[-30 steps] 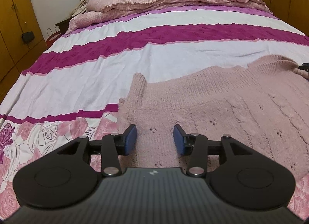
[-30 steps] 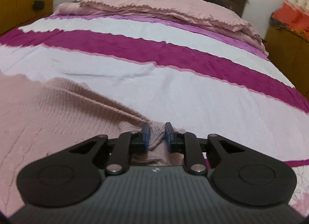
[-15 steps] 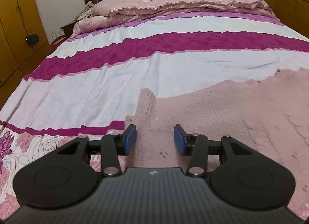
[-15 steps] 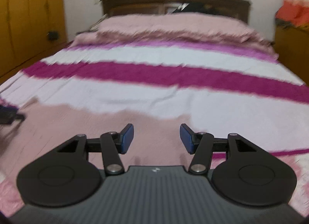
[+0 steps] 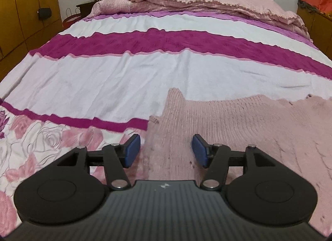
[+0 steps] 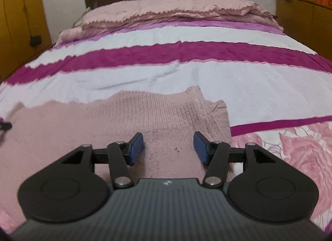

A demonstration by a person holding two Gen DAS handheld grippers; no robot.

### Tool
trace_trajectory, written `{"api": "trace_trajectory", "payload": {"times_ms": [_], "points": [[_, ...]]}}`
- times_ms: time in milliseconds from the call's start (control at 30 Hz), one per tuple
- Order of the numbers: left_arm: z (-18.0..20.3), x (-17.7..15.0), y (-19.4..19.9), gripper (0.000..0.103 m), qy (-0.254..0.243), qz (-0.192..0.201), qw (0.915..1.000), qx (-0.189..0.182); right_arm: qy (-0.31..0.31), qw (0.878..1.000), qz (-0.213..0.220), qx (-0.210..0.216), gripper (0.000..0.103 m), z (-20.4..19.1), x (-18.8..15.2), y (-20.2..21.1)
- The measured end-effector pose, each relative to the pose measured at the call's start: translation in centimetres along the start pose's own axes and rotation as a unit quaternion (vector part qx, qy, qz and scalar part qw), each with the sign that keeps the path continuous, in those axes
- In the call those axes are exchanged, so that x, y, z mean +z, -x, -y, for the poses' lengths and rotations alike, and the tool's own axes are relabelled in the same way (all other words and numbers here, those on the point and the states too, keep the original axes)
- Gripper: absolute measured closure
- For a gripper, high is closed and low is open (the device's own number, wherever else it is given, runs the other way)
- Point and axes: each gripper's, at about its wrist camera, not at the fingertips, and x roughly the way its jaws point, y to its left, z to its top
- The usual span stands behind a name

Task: Fold small clothes
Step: 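Grasp the cardigan edge with the right gripper and lift it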

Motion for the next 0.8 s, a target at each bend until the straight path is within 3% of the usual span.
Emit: {"api": "trace_trajectory", "payload": {"times_ms": [267, 500, 667, 800], "points": [[0.0, -1.8, 4.8, 0.038, -0.010, -0.026, 0.9996, -0.002, -0.061, 0.997, 0.035, 0.012, 0.037, 1.8, -1.3, 4.8], [0.9, -3.8, 8.0, 0.024, -0.010, -0.040, 0.9991, 0.003, -0.159, 0.986, 0.048, 0.002, 0.027, 6.2, -2.9, 6.7], [1.6, -4.8, 8.5, 0.022, -0.009, -0.054, 0.9984, 0.013, -0.206, 0.978, 0.031, 0.021, 0.027, 8.3, -4.5, 6.4], [1.7, -5.3, 8.4, 0.022, -0.007, -0.070, 0.9974, 0.018, -0.222, 0.973, 0.016, 0.062, 0.027, 8.8, -5.2, 5.8]]}}
